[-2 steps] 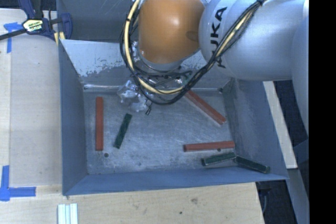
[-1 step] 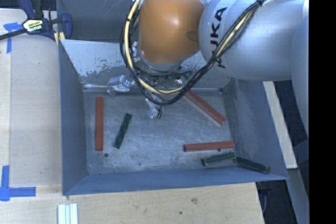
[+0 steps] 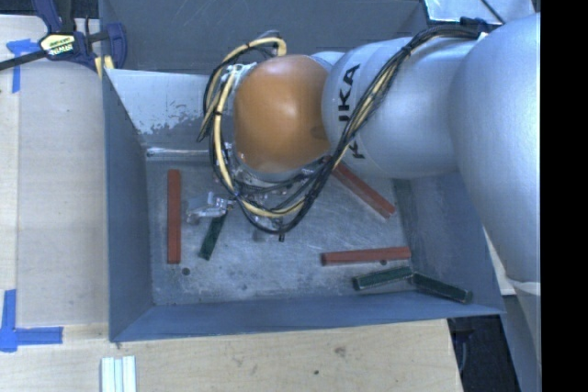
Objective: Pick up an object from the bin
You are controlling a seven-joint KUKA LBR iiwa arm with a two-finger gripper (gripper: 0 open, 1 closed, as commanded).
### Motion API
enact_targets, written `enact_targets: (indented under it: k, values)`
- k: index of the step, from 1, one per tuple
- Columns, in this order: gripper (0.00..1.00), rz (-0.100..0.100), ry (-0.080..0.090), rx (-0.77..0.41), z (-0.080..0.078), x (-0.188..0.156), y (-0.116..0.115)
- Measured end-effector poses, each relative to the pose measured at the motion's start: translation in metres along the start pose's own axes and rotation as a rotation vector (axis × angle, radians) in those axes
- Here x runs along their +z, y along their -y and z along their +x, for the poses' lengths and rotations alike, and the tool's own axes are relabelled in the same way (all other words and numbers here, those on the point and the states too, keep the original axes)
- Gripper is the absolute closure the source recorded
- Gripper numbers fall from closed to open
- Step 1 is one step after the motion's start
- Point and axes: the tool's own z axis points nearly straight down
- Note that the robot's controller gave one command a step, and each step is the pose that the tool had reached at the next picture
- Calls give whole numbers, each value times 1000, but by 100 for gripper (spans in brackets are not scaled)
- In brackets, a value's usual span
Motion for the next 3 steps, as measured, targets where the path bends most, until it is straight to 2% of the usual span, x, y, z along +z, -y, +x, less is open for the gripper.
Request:
enact_targets:
  k: [1,2,3]
  values:
    - [100,5,4,3,-1,-4,2]
    - [100,15,5,13,60,-116,24]
    - [100,9,2,-242,115,-164,20]
